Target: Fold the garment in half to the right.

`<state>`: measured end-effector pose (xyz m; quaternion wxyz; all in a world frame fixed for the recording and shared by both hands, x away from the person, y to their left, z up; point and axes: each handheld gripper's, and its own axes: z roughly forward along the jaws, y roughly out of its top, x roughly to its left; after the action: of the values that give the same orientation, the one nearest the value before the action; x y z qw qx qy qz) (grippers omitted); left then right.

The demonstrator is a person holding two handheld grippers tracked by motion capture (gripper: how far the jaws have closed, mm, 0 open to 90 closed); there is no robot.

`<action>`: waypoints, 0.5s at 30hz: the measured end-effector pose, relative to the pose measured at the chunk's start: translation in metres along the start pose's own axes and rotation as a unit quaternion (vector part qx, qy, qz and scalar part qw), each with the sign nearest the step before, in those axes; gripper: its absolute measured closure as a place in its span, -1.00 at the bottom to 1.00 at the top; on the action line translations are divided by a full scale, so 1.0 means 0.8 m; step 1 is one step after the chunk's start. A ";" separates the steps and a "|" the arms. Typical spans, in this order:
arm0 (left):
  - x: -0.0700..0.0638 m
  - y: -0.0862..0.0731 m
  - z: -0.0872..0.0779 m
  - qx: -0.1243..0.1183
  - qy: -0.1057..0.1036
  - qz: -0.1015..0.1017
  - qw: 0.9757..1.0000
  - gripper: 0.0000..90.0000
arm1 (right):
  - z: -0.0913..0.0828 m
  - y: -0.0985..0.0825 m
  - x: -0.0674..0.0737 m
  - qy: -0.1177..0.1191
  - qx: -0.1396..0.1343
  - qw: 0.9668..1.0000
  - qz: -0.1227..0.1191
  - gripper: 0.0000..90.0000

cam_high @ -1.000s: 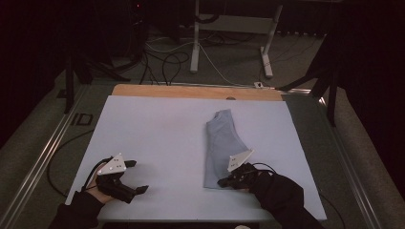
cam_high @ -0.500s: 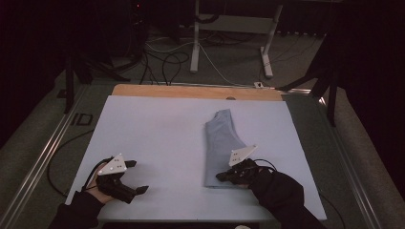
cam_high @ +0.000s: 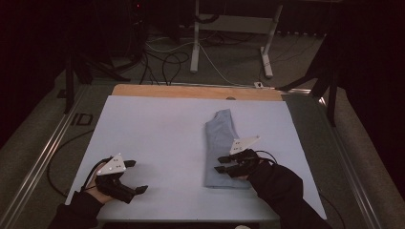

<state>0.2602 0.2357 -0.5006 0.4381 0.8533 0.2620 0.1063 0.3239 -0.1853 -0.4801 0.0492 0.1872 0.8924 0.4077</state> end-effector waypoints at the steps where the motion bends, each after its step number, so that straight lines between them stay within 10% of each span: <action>1: 0.000 0.000 0.000 0.000 0.000 0.001 1.000 -1.00 | -0.001 0.001 0.000 0.000 -0.001 1.000 0.002 0.08; 9: 0.001 0.000 -0.001 0.000 0.001 0.000 1.000 -1.00 | -0.003 0.011 -0.004 -0.010 -0.020 1.000 0.021 -0.63; 15: 0.000 0.000 -0.002 -0.001 0.001 -0.001 1.000 -1.00 | -0.003 0.015 -0.007 0.000 -0.022 0.999 0.025 -0.81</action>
<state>0.2599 0.2366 -0.4995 0.4390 0.8524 0.2629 0.1074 0.3319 -0.1817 -0.4701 0.0431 0.2085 0.8783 0.4281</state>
